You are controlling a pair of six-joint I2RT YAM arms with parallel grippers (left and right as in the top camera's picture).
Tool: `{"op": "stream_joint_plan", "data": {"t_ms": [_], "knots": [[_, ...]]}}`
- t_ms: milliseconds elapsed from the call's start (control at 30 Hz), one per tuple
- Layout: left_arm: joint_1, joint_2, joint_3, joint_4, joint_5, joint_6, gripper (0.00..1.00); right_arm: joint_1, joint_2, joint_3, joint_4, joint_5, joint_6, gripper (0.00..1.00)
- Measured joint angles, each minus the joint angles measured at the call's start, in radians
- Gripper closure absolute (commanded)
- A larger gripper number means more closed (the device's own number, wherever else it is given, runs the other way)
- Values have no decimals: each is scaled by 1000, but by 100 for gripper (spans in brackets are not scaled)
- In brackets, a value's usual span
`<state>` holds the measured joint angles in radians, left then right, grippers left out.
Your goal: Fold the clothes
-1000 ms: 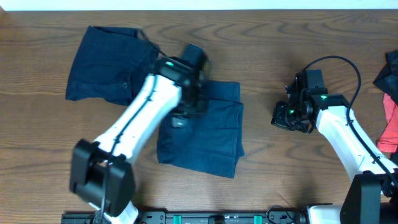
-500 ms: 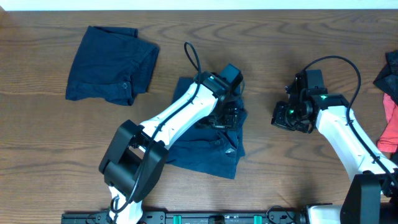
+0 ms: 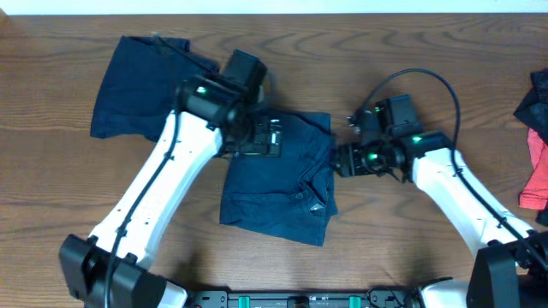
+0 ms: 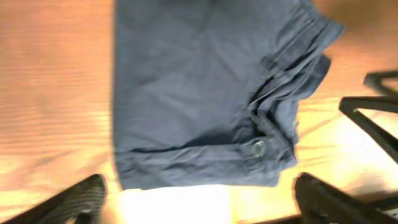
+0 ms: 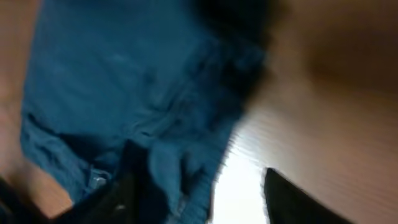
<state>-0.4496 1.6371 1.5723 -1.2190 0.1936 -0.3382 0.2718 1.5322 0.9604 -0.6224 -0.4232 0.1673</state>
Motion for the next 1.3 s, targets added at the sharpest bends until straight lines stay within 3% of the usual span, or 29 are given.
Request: {"op": "stream_joint_plan", "data": {"t_ms": [67, 100, 200, 333, 367, 567, 733, 833, 933, 1000, 1067, 1300], "knots": [[6, 1, -11, -8, 6, 18, 48, 42, 1, 0, 46, 26, 5, 41], [6, 3, -21, -8, 8, 24, 52, 55, 3, 0, 68, 45, 13, 50], [-6, 6, -100, 21, 31, 49, 57, 84, 30, 0, 147, 117, 56, 65], [-29, 11, -262, 170, 102, 56, 61, 87, 111, 0, 202, 171, 110, 95], [-35, 11, -309, 228, 134, 57, 61, 86, 144, 0, 204, 178, 127, 99], [-79, 19, -557, 513, 343, 58, 66, 77, 261, -2, 206, 216, 158, 99], [-121, 20, -679, 533, 463, 57, 76, 21, 260, -2, 216, 235, 163, 99], [-144, 20, -708, 505, 496, 62, 76, -8, 260, -2, 212, 227, 163, 97], [-157, 20, -713, 507, 514, 63, 76, -21, 257, -2, 203, 152, 138, 84], [-156, 20, -713, 520, 518, 63, 78, -23, 245, -2, 199, 79, 102, 64], [-156, 20, -713, 521, 522, 61, 81, -24, 218, -2, 190, 10, 75, 57], [-142, 15, -713, 521, 587, 66, 78, -14, 127, -1, 58, -210, 21, 56]]}}
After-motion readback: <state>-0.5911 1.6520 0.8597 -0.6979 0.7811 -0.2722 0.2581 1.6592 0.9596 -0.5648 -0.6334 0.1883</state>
